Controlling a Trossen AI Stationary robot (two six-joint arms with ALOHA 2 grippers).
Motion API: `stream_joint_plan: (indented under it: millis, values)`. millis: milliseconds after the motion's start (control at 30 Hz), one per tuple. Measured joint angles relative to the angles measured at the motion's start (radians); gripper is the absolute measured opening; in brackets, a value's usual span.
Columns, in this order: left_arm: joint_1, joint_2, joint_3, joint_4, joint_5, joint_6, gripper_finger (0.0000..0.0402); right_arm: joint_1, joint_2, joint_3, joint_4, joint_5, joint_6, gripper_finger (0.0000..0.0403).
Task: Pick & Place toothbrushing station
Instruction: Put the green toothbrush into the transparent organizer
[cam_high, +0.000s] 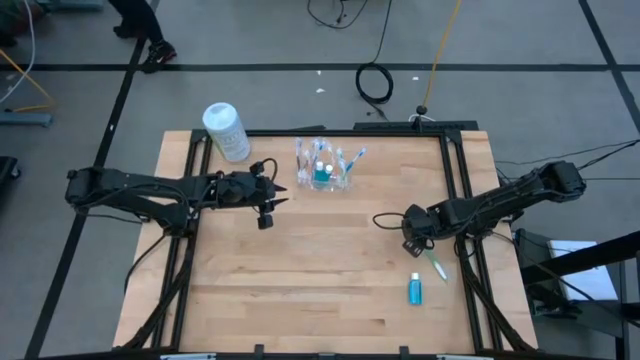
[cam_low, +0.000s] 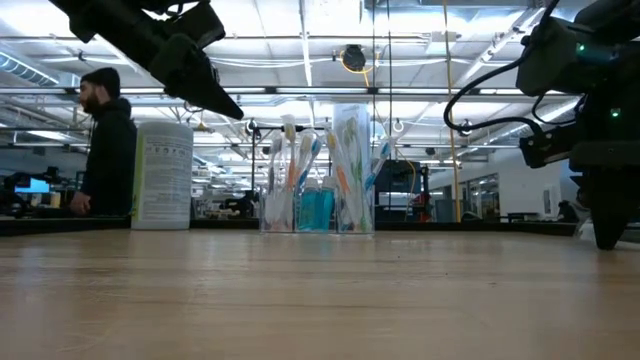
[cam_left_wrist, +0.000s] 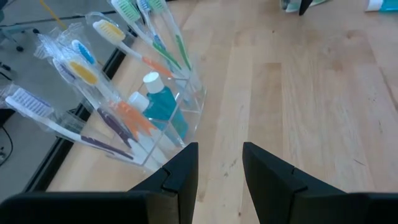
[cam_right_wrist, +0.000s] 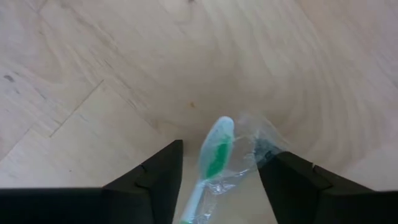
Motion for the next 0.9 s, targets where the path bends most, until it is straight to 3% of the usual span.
stream_joint_plan:
  millis: [433, 900]
  values:
    - [0.0, 0.0, 0.0, 0.001, 0.0, 0.0, 0.0131, 0.0, -0.006, -0.001, 0.011, 0.024, 0.0, 0.0111]
    - [0.0, 0.0, 0.0, 0.005, 0.0, 0.006, 0.0131, -0.002, -0.147, -0.006, 0.12, 0.024, -0.017, 0.0027]
